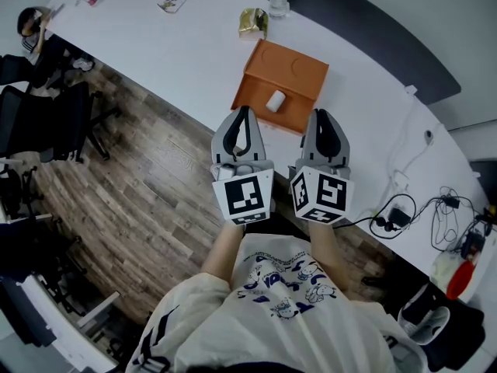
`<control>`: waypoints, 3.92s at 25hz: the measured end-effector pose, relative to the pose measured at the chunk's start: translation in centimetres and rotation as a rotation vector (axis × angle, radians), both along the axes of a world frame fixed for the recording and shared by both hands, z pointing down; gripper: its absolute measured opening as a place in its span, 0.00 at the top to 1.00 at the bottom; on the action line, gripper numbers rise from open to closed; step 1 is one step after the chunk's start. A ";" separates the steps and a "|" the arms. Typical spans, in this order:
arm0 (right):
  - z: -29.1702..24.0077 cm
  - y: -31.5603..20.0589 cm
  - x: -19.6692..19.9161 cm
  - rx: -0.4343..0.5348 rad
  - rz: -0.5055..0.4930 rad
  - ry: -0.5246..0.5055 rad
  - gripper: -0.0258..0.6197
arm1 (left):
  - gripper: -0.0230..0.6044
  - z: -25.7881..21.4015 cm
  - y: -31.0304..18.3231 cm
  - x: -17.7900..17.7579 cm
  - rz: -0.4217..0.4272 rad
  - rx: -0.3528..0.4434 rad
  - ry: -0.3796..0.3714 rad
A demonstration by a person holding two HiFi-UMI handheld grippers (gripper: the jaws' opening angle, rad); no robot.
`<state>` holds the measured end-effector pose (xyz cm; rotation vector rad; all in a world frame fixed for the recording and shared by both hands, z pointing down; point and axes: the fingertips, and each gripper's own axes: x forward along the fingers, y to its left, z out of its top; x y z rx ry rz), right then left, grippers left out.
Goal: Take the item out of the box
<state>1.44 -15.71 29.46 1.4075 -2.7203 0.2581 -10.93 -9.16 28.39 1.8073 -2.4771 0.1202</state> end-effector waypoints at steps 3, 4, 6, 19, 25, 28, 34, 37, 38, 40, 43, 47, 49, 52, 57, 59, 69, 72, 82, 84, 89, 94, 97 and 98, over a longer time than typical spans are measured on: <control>0.2 -1.4 0.0 -0.009 0.021 -0.010 0.88 | 0.93 0.3 -1.4 -0.2 0.021 -0.005 0.007; 0.2 -1.9 -0.1 -0.010 0.028 -0.011 0.88 | 0.93 0.4 -1.9 -0.3 0.028 -0.007 0.008; 0.2 -2.7 -0.5 -0.011 0.039 -0.012 0.88 | 0.93 0.5 -2.9 -0.6 0.042 -0.011 0.008; 1.4 -7.5 -2.6 -0.039 0.098 -0.002 0.88 | 0.93 2.2 -8.6 -2.7 0.114 -0.065 0.019; 2.7 -9.2 -3.2 -0.070 0.134 0.011 0.88 | 0.93 4.0 -10.6 -3.2 0.163 -0.110 0.050; 3.6 -9.8 -3.6 -0.090 0.152 0.022 0.88 | 0.93 5.2 -11.3 -3.6 0.181 -0.141 0.061; 5.1 -10.9 -3.5 -0.119 0.190 0.034 0.88 | 0.93 7.2 -12.7 -3.9 0.227 -0.196 0.082; 5.9 -11.3 -3.4 -0.134 0.204 0.041 0.88 | 0.93 8.1 -13.2 -3.8 0.238 -0.215 0.089; 6.2 -11.4 -3.4 -0.139 0.208 0.044 0.88 | 0.93 8.4 -13.3 -3.8 0.240 -0.223 0.091; 6.8 -11.6 -3.3 -0.153 0.218 0.050 0.88 | 0.93 9.1 -13.5 -3.7 0.247 -0.238 0.098; 7.6 -11.9 -3.1 -0.172 0.230 0.057 0.88 | 0.93 10.0 -13.9 -3.5 0.260 -0.256 0.113; 8.8 -12.2 -2.8 -0.194 0.239 0.066 0.88 | 0.93 11.2 -14.3 -3.0 0.275 -0.283 0.122; 9.3 -12.3 -2.6 -0.204 0.243 0.070 0.88 | 0.93 11.7 -14.4 -2.9 0.280 -0.295 0.123; 10.0 -12.6 -2.4 -0.219 0.249 0.074 0.88 | 0.93 12.4 -14.7 -2.9 0.280 -0.317 0.121; 10.9 -13.0 -2.3 -0.237 0.253 0.081 0.88 | 0.93 13.5 -15.1 -3.0 0.277 -0.353 0.128; 11.3 -13.1 -2.3 -0.244 0.255 0.084 0.88 | 0.93 13.9 -15.2 -2.8 0.283 -0.366 0.132; 13.2 -13.6 -1.7 -0.288 0.267 0.098 0.88 | 0.93 16.3 -15.6 -1.6 0.331 -0.453 0.131; 13.8 -13.6 -1.5 -0.302 0.275 0.103 0.88 | 0.92 17.0 -15.6 -1.3 0.347 -0.480 0.134; 15.1 -14.1 -0.2 -0.337 0.318 0.111 0.88 | 0.81 18.8 -16.2 -0.1 0.391 -0.549 0.146; 15.4 -14.2 0.0 -0.342 0.325 0.111 0.88 | 0.79 19.3 -16.2 0.1 0.399 -0.570 0.145; 16.0 -14.5 0.5 -0.355 0.336 0.111 0.88 | 0.76 20.7 -16.3 0.8 0.427 -0.625 0.147; 16.7 -14.7 0.8 -0.369 0.349 0.113 0.88 | 0.71 22.0 -16.2 1.1 0.451 -0.677 0.142; 16.9 -14.8 0.8 -0.376 0.353 0.114 0.88 | 0.70 22.9 -16.0 1.3 0.460 -0.722 0.150; 16.9 -14.8 0.8 -0.377 0.355 0.114 0.88 | 0.70 23.2 -15.9 1.4 0.462 -0.735 0.153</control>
